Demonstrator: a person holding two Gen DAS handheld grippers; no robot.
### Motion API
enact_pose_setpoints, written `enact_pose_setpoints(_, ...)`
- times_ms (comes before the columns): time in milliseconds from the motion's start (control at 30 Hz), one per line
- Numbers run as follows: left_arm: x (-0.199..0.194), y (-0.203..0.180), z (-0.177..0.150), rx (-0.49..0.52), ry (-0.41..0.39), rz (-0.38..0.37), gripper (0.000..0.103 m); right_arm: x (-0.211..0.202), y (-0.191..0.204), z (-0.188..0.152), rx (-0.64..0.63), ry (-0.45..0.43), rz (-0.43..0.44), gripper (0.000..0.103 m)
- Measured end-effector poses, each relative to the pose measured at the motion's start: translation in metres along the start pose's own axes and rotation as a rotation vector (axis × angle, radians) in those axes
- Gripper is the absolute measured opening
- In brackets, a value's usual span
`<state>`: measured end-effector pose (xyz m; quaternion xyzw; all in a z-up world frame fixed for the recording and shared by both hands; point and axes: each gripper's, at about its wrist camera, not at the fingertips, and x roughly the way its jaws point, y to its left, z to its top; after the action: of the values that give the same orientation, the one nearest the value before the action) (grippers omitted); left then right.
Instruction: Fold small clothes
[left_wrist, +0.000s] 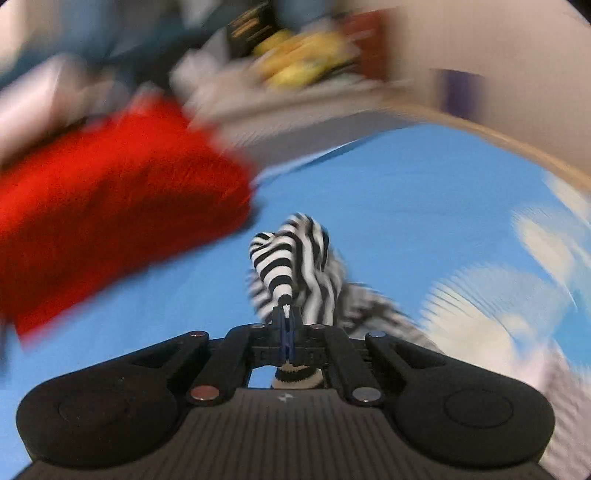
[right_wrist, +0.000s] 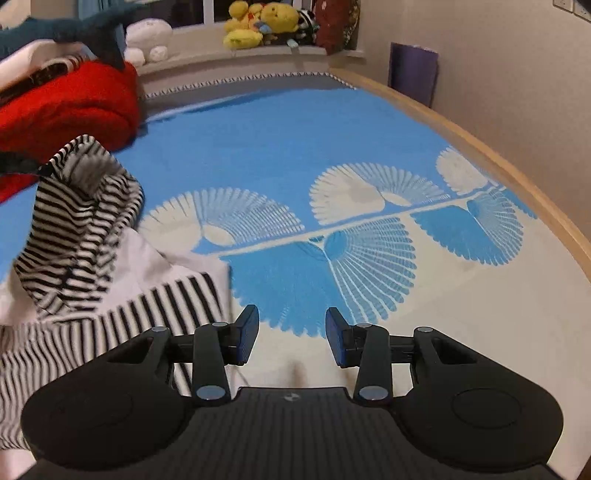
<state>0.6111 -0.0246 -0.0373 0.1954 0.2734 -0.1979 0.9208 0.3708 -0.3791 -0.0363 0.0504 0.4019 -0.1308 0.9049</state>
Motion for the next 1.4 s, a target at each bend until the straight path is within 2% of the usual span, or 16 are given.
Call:
enact_pose_setpoints(67, -0.073, -0.036, -0.023, 0.187, -0.100, -0.084, 0.001, -0.009, 0.002, 0.003, 0.021, -0.017, 0.018, 0.041)
enact_pose_setpoints(133, -0.140, -0.065, -0.056, 0.306, -0.129, -0.210, 0.001, -0.019, 0.001, 0.008, 0.068, -0.036, 0.038, 0.041)
enact_pose_setpoints(233, -0.220, -0.090, -0.111, 0.368, -0.003, -0.401, 0.004, -0.035, -0.003, 0.016, 0.152, -0.073, 0.069, 0.041)
enact_pose_setpoints(333, -0.275, -0.084, -0.148, 0.228, 0.113, -0.459, 0.006, -0.050, -0.003, 0.018, 0.190, -0.100, 0.117, 0.042)
enact_pose_setpoints(467, -0.309, -0.049, -0.162, -0.230, 0.064, -0.277, 0.037, -0.058, 0.002, 0.012, 0.215, -0.076, 0.194, 0.042)
enact_pose_setpoints(533, -0.298, -0.035, -0.172, -0.533, 0.099, -0.150, 0.040, -0.054, 0.008, 0.008, 0.238, -0.038, 0.227, 0.042)
enact_pose_setpoints(600, -0.273, -0.028, -0.193, -0.764, 0.147, -0.149, 0.039, -0.044, 0.011, 0.001, 0.272, 0.031, 0.264, 0.042)
enact_pose_setpoints(667, -0.241, -0.026, -0.208, -0.887, 0.236, -0.153, 0.039, -0.032, 0.017, -0.009, 0.304, 0.110, 0.289, 0.042)
enact_pose_setpoints(800, -0.189, -0.026, -0.225, -0.989, 0.367, -0.190, 0.039, -0.005, 0.041, -0.031, 0.276, 0.273, 0.374, 0.042)
enact_pose_setpoints(933, -0.169, -0.025, -0.249, -1.127, 0.371, -0.235, 0.035, 0.019, 0.067, -0.051, 0.258, 0.410, 0.451, 0.042)
enact_pose_setpoints(1067, -0.152, -0.026, -0.264, -1.265, 0.380, -0.317, 0.034, 0.034, 0.088, -0.067, 0.203, 0.482, 0.448, 0.042)
enact_pose_setpoints(1133, -0.143, -0.027, -0.267, -1.283, 0.410, -0.319, 0.034, 0.038, 0.092, -0.071, 0.192, 0.490, 0.437, 0.041)
enact_pose_setpoints(1167, -0.140, -0.027, -0.270, -1.297, 0.419, -0.312, 0.034, 0.039, 0.092, -0.071, 0.200, 0.491, 0.434, 0.027)
enact_pose_setpoints(1200, -0.139, -0.026, -0.273, -1.313, 0.426, -0.305, 0.029, 0.040, 0.090, -0.070, 0.224, 0.486, 0.448, 0.002)
enact_pose_setpoints(1333, -0.132, -0.023, -0.285, -1.401, 0.435, -0.309, 0.025, 0.033, 0.069, -0.053, 0.407, 0.374, 0.581, 0.001)
enact_pose_setpoints(1400, -0.132, -0.023, -0.286, -1.410, 0.427, -0.325, 0.017, 0.027, 0.052, -0.041, 0.504, 0.281, 0.632, 0.001)
